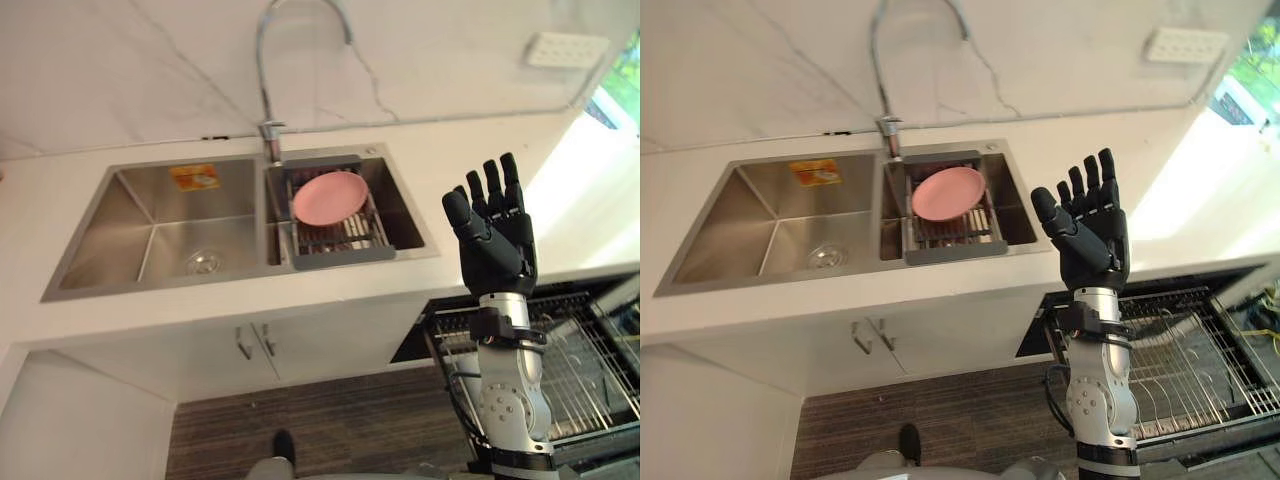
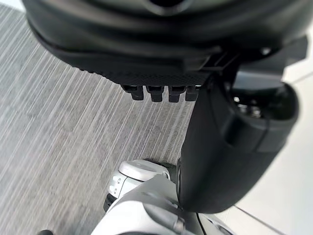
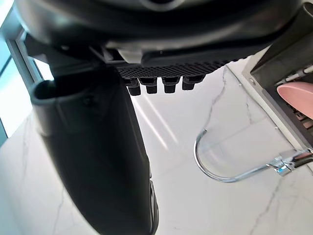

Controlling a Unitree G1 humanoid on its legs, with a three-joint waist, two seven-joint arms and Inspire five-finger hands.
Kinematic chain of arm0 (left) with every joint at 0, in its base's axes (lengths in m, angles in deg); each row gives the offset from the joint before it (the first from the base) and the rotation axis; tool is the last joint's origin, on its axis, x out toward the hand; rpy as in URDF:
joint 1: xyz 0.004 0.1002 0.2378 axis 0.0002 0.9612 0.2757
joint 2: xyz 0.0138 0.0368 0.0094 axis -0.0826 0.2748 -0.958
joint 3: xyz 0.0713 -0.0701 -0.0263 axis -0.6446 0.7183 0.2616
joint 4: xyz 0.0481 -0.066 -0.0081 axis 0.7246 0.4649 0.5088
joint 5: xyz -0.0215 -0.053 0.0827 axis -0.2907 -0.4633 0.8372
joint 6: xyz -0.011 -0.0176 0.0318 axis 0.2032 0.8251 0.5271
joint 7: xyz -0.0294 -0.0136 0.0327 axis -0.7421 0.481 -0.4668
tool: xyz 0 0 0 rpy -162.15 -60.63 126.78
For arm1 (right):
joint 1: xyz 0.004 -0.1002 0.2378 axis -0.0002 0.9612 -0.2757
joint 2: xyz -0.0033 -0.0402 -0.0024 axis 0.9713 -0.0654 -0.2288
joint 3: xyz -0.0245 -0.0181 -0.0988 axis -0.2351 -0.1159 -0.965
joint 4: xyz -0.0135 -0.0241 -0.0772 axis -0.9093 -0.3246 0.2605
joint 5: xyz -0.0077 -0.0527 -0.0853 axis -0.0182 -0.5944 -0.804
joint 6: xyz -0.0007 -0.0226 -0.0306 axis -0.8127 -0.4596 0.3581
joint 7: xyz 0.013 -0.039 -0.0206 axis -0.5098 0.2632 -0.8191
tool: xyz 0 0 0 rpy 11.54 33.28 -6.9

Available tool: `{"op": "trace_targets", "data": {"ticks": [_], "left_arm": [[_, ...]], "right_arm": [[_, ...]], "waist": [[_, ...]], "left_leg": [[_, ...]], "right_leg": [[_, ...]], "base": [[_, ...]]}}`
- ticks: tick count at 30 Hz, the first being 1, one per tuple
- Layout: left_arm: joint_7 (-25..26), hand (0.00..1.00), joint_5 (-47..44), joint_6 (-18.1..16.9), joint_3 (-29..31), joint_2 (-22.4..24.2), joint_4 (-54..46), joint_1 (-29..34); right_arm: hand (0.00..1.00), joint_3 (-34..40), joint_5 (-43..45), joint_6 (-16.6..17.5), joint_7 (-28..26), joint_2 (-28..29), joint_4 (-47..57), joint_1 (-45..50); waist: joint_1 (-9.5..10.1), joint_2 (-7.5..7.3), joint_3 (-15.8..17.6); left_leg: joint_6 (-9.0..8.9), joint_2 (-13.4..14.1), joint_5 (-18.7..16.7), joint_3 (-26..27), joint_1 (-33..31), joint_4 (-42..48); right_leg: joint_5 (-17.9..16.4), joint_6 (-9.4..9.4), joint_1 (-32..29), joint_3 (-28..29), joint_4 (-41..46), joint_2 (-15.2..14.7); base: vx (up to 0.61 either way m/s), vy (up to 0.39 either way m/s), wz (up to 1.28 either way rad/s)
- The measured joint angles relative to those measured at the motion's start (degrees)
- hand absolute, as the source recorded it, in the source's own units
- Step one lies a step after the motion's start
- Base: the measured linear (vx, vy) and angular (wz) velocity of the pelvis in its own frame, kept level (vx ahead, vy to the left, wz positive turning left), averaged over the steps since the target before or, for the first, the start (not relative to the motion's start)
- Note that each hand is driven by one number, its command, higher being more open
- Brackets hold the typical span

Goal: Walk over to the sink, pick up the cup, carry it to the dishwasher, place the cup inside the dishwasher, then close the dishwasher door

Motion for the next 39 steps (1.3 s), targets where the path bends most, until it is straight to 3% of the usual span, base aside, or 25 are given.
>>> {"op": "trace_targets", "data": {"ticks": [1,2,3,4,8,11,13,14,15,21,28,34,36,39], "left_arm": [[0.0,1.0,-0.01,0.22,0.14,-0.51,0.23,-0.52],[-0.03,1.0,0.05,0.86,1.35,-1.94,0.22,-1.17],[-0.22,1.0,0.01,1.17,1.63,-2.44,0.05,-0.77],[-1.07,1.0,1.09,1.42,2.14,-2.34,0.31,-0.75],[-1.85,1.0,2.31,2.16,2.7,-1.52,-1.39,0.93],[-1.79,1.0,2.46,2.33,2.84,-1.55,-1.28,1.76],[-1.8,1.0,3.49,1.99,2.75,-1.56,-1.05,2.21],[-1.8,1.0,3.54,1.6,2.65,-1.57,-0.75,2.1],[-1.78,1.0,4.35,-0.07,-0.13,-2.27,-2.24,1.88],[-1.81,1.0,4.33,-0.07,-0.2,-2.44,-2.38,1.77],[-4.86,1.0,1.08,1.24,1.23,-2.36,-2.37,0.49],[-4.84,1.0,-1.0,1.83,5.64,-0.28,-0.96,0.88],[-4.72,1.0,0.16,1.73,5.5,0.3,-0.06,0.67],[-4.57,1.0,1.0,1.76,5.47,0.46,0.33,0.76]], "right_arm": [[1.0,-0.23,-0.16,-0.01,-0.03,0.45,-0.01,0.01],[1.0,-0.37,-0.39,-0.01,-0.16,1.4,0.84,-0.37],[1.0,-0.24,-0.44,0.3,-0.2,1.03,1.5,-0.42],[1.0,0.61,-0.41,0.53,-0.12,0.18,1.18,0.35],[1.0,3.19,-0.44,1.18,0.26,-1.32,0.97,-0.22],[1.0,4.23,-0.4,0.27,1.57,-1.42,0.86,-0.23],[1.0,4.22,-0.42,-0.76,1.6,-1.43,0.86,-0.21],[1.0,4.23,-0.29,-1.27,1.33,-1.45,0.86,-0.21],[1.0,4.08,0.59,-4.55,-5.05,-3.68,-4.44,2.14],[1.0,3.67,0.59,-4.45,-4.91,-3.49,-5.35,2.12],[1.0,-1.16,0.02,-4.12,1.98,-2.47,-6.36,-4.03],[1.0,-0.84,-3.27,-2.69,10.79,-2.58,-6.67,-8.16],[1.0,0.02,-6.54,-2.19,13.95,-3.4,-6.66,-8.16],[1.0,2.76,-9.83,-2.19,16.93,-4.85,-6.6,-8.14]], "waist": [[0.06,-1.1,-0.15],[0.28,-5.26,0.17],[0.47,-6.2,0.21],[-0.36,-6.47,0.65],[0.05,-5.47,-0.45],[0.11,-5.39,-0.41],[0.01,-5.4,-0.45],[-0.04,-5.39,-0.51],[-1.22,-5.28,-2.85],[-0.79,-5.28,-2.92],[3.07,-4.85,-0.99],[3.67,-3.7,1.11],[2.96,-2.63,1.62],[2.02,-2.26,1.64]], "left_leg": [[0.25,-0.81,-1.44,0.43,-0.26,0.72],[3.71,-3.13,-3.98,4.03,-3.65,12.11],[1.4,-4.2,-6.82,4.21,-4.26,14.5],[1.78,-6.51,-7.35,2.43,-2.59,14.44],[0.95,-6.25,-6.14,1.45,-3.07,12.85],[0.72,-5.27,-3.84,1.81,0.68,7.48],[0.44,-4.69,-3.0,2.39,3.49,4.12],[0.53,-4.7,-2.48,2.68,4.42,2.38],[-0.89,-2.99,2.91,1.7,2.5,-0.08],[-0.83,-2.88,3.28,0.84,1.29,-0.05],[-1.14,-0.58,4.21,-0.5,-1.28,0.69],[-1.96,2.24,1.5,2.56,-0.78,5.93],[-2.06,2.56,-0.11,4.48,0.27,7.5],[-2.11,2.42,-0.99,6.4,1.1,8.02]], "right_leg": [[-2.49,0.41,-0.15,1.01,-3.29,2.06],[-7.26,2.57,0.7,1.6,-9.71,2.27],[-8.31,2.69,1.71,1.42,-13.35,2.38],[-8.2,5.11,3.6,2.46,-12.69,0.81],[-5.32,5.17,5.3,2.38,-17.64,3.01],[-2.84,2.36,6.41,3.78,-18.99,5.07],[-1.8,1.87,7.17,4.88,-18.98,5.7],[-1.43,1.93,7.26,5.17,-18.98,5.9],[-1.1,4.07,7.95,3.51,-25.53,8.25],[-0.81,4.46,7.86,2.62,-25.61,8.38],[1.44,3.39,8.62,0.91,-29.69,11.46],[1.3,1.92,10.31,2.67,-30.42,13.28],[0.44,1.76,10.19,5.0,-28.79,13.12],[-0.91,2.1,8.95,6.79,-26.28,12.25]], "base": [[0.07,-0.017,0.75],[0.05,0.015,0.54],[0.14,-0.02,0.9],[0.11,-0.016,0.67],[0.1,-0.006,0.23],[0.07,-0.027,-0.1],[0.05,-0.006,-0.17],[0.01,-0.001,-0.1],[0.01,0.0,-0.06],[0.0,-0.002,0.09],[-0.03,-0.044,0.12],[-0.04,-0.061,-0.19],[-0.02,-0.009,-0.5],[0.01,0.02,-0.35]]}}
